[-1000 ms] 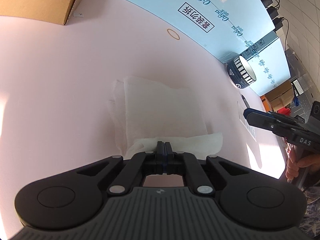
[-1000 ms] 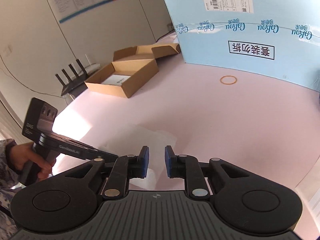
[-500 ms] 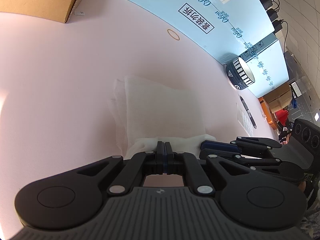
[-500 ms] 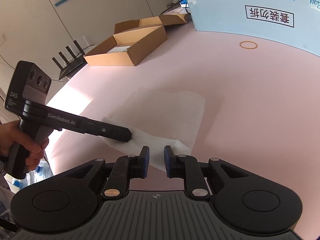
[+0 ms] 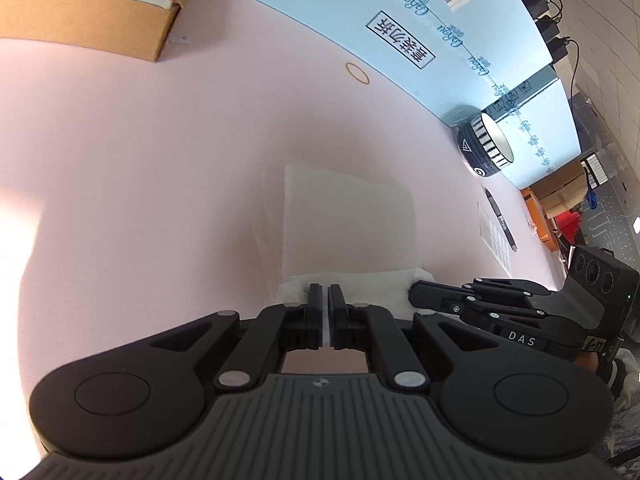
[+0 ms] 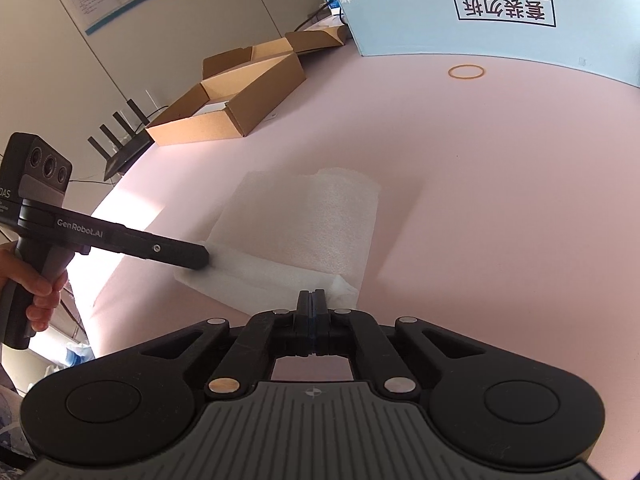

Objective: Fold shopping bag

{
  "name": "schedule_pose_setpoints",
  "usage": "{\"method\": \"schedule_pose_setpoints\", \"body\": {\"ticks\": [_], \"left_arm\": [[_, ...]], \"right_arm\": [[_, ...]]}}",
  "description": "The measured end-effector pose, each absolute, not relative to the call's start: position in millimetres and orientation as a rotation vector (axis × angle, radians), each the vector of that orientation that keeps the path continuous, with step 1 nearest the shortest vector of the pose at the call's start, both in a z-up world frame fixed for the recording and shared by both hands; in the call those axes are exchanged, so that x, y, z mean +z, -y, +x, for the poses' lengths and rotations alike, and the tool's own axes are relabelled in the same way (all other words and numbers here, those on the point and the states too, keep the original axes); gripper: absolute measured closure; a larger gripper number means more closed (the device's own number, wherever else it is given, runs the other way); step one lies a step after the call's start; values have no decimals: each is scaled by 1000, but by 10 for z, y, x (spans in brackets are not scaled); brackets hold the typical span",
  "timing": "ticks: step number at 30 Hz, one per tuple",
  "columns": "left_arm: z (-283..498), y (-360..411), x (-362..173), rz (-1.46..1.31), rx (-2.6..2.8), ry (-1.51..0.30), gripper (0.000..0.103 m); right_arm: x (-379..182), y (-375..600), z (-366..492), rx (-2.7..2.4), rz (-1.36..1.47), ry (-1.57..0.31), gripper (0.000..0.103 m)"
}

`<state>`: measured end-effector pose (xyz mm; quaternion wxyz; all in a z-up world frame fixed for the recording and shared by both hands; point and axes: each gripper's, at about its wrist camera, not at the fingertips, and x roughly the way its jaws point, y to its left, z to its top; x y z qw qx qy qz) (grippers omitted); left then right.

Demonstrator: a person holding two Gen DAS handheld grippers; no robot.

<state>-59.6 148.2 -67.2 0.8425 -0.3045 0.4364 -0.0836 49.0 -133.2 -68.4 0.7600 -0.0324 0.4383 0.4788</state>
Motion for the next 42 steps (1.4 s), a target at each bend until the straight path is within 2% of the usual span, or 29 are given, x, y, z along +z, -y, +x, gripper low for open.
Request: {"method": "schedule_pose_setpoints", "body": {"ticks": [2, 7, 14, 27, 29, 30, 32, 33, 35, 42], "left_arm": [[-674, -1553, -567, -645, -159, -886, 78], [-785, -1498, -343, -746, -240, -783, 78], [-518, -954, -615, -715, -325, -878, 78], [-515, -1197, -828, -758, -238, -892, 78], [-493, -1223, -850, -776, -244, -900, 78], [-480, -1240, -862, -790, -248, -907, 78], [-456, -1282, -884, -816, -257, -921, 78], [-444, -1298, -892, -827, -260, -928, 78], [-418, -1323, -904, -842, -268, -941, 78], [-340, -1398, -954, -894, -292, -987, 78]], "right_arm": [[-684, 1332, 479, 1043, -73, -951, 103], [-698, 1354, 495, 1040, -42, -964, 103], [-694, 1340, 475, 1039, -51, -955, 103], [-627, 1227, 418, 1090, -200, -898, 103], [-585, 1232, 384, 1107, -241, -873, 97], [-554, 1232, 342, 1116, -283, -843, 94], [-474, 1241, 214, 1154, -400, -760, 82], [-456, 1235, 152, 1168, -463, -724, 81], [-443, 1215, 35, 1189, -587, -655, 80], [-793, 1143, -468, 1233, -1209, -183, 80]]}}
